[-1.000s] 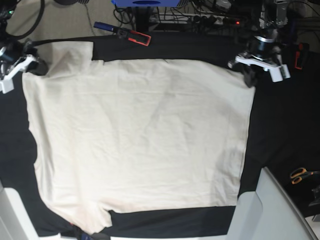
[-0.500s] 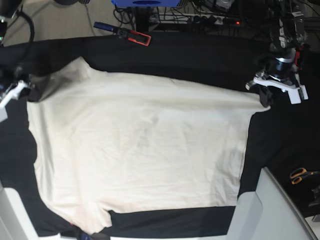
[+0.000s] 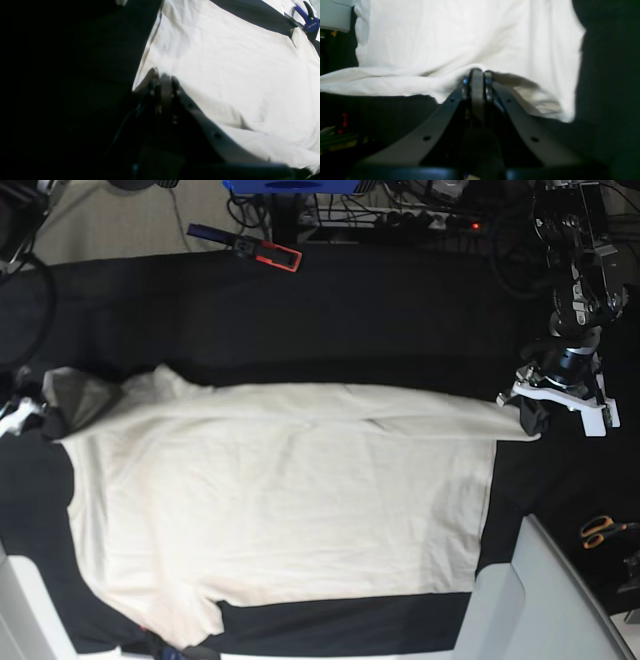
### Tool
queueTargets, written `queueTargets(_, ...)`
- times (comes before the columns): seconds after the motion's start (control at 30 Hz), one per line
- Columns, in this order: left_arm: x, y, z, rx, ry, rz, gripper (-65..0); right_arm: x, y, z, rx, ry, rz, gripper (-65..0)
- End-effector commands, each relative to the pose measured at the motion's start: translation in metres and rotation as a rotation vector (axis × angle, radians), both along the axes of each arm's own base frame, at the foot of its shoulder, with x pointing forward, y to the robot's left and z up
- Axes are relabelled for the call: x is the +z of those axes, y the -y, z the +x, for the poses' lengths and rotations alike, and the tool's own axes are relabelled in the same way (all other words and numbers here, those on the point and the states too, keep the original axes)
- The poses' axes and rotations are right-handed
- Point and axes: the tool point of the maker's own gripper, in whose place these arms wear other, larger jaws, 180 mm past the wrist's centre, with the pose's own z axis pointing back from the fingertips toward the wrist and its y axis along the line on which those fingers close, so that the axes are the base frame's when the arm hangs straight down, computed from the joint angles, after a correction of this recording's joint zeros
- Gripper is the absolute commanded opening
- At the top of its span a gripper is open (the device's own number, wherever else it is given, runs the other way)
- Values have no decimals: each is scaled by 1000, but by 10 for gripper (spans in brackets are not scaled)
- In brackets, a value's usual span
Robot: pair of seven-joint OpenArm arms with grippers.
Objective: Fold the T-shirt properly
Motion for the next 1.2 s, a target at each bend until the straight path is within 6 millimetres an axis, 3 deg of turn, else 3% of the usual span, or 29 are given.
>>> queueTargets(0.0, 13, -4, 6, 0, 45, 16, -650, 16, 8, 13, -14, 59, -3, -648)
queueTargets(0.1, 17, -4, 12, 0, 59, 24, -650, 13, 18, 22, -29, 43, 13, -648)
queueTargets(0.23, 18, -8, 15, 4, 51, 105, -650, 8, 13, 33, -3, 23, 29, -648)
queueTargets(0.53, 22, -6, 29, -7, 62, 147, -650, 33, -7, 67, 72, 89, 14, -648)
queueTargets(0.7, 13, 10, 42, -85, 38, 160, -650, 26, -5, 80, 78, 50, -50, -648)
queueTargets(0.93, 2, 1, 51, -73, 9, 158, -650, 23, -3, 95, 62, 44, -78, -648)
queueTargets(1.17, -4, -10, 60, -73, -68, 202, -650, 11, -33, 113, 138, 48, -77, -648)
